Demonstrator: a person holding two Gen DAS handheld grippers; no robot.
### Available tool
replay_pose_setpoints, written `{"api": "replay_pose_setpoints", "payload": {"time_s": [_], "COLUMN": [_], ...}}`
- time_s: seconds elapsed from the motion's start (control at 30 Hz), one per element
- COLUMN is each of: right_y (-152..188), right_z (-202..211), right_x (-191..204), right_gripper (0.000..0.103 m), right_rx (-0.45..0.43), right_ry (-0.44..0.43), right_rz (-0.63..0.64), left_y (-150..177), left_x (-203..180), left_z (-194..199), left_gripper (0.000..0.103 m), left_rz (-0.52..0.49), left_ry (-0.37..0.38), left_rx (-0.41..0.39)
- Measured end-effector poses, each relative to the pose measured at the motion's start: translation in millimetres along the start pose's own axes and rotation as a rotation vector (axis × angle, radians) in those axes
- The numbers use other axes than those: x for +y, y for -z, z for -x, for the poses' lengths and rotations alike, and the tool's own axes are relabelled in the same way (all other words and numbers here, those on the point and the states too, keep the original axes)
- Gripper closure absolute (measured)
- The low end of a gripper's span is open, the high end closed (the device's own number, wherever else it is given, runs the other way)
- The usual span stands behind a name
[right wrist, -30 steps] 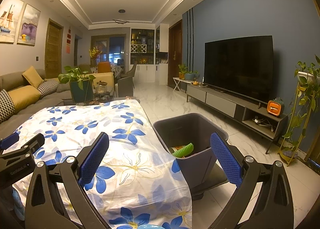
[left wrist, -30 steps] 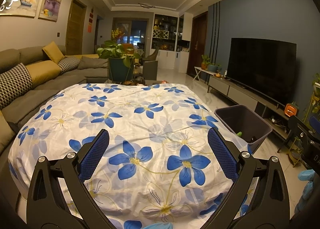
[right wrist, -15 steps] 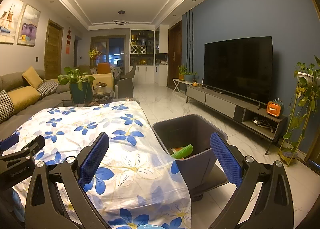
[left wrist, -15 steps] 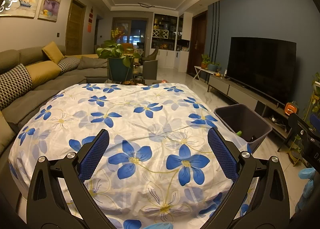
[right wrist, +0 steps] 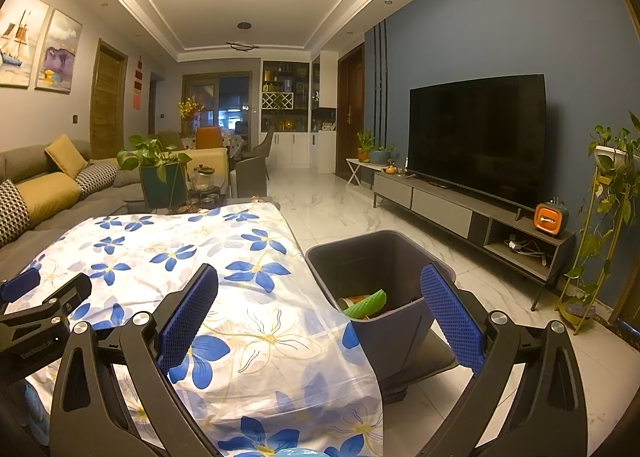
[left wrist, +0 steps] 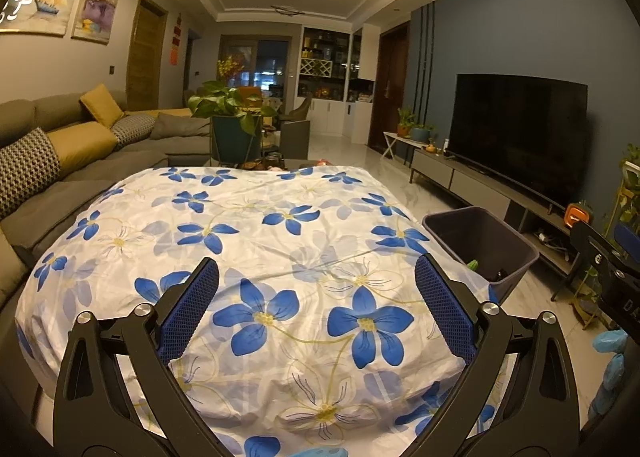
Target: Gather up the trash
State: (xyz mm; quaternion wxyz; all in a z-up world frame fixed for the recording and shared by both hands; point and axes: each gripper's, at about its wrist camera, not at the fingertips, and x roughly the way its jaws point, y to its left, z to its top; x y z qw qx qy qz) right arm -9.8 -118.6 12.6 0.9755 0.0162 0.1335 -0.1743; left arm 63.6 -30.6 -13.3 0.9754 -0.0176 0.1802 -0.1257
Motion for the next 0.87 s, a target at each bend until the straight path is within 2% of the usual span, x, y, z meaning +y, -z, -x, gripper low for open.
{"api": "replay_pose_setpoints", "payload": {"time_s": [0.1,0.37,0.7,0.87], "right_y": [1.1,-2.0,-3.0,-2.7], "right_z": [0.5,-1.7,-1.4,-1.9], "right_x": [0.4,0.0,0.7,1.6], "right_gripper": [0.006,0.006,0.006,0.006], "right_rx": [-0.001,-0.006,-0.011,-0.012], "right_ry": [0.001,0.001,-0.001,-0.003], "right_rz": [0.0,-0.005,-0.01,-0.02], "left_y": [0.8,-2.2,-4.5,-6.5], "left_x": [-4.2,-7.6,-6.1,0.9], "left_z": [1.0,3.9,5.7,5.7], "left_gripper": [0.022,0.023,0.006,0.006], "left_rz": [-0.024,-0.036,-0.034,-0.008], "left_ry": [-0.003,-0.007,-0.038,-0.055], "left_rx": [0.001,-0.003,-0.008,-0.013]}}
